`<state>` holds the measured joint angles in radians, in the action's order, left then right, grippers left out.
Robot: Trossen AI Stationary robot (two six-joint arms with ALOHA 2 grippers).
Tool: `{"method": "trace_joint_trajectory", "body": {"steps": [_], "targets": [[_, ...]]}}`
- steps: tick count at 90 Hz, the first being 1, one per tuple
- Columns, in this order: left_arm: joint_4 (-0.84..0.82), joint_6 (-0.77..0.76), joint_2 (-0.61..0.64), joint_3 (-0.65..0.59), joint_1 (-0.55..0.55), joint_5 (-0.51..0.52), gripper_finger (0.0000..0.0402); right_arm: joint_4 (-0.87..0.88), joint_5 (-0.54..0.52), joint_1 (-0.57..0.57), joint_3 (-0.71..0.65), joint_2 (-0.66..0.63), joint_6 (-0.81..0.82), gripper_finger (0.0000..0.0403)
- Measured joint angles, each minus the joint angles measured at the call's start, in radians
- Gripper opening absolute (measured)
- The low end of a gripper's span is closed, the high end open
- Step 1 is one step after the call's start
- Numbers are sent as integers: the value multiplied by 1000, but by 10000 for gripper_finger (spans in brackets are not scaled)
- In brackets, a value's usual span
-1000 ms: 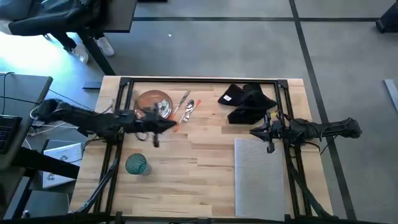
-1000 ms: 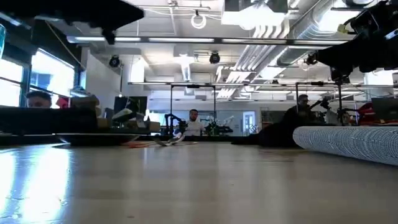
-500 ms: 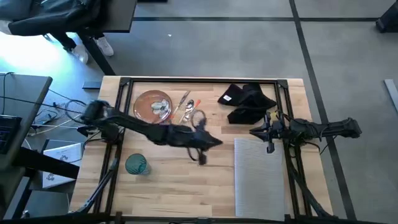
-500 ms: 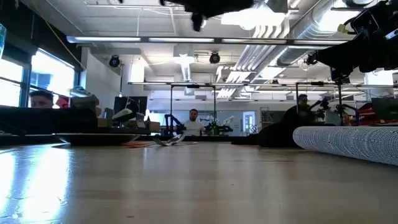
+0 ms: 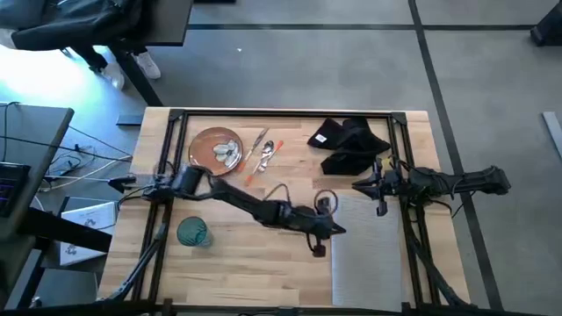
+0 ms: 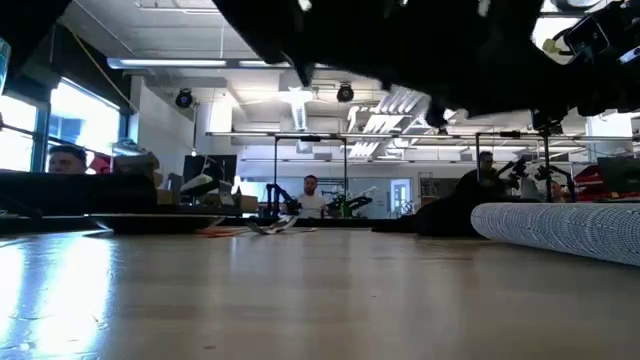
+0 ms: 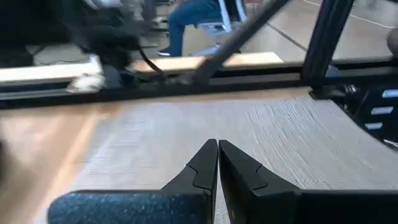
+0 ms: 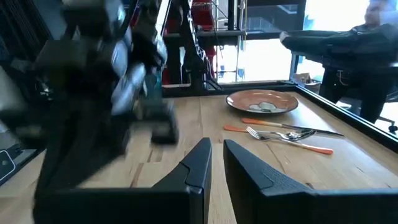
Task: Set table place
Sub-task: Prepare the gray mat
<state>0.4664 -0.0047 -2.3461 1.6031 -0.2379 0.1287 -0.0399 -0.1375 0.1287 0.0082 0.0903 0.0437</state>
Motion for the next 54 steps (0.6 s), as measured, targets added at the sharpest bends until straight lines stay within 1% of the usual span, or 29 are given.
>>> {"method": "trace_joint_trajectory", "body": {"steps": [13, 22, 34, 54], "targets": [[-7, 10, -119, 97, 5, -32, 0, 0, 0, 0, 0, 0, 0, 28], [-55, -29, -151, 115, 16, -70, 0, 0, 0, 0, 0, 0, 0, 28], [-248, -44, -136, 116, 18, -79, 0, 0, 0, 0, 0, 0, 0, 28], [-585, -11, -44, 118, 0, -80, 0, 0, 0, 0, 0, 0, 0, 28]]}}
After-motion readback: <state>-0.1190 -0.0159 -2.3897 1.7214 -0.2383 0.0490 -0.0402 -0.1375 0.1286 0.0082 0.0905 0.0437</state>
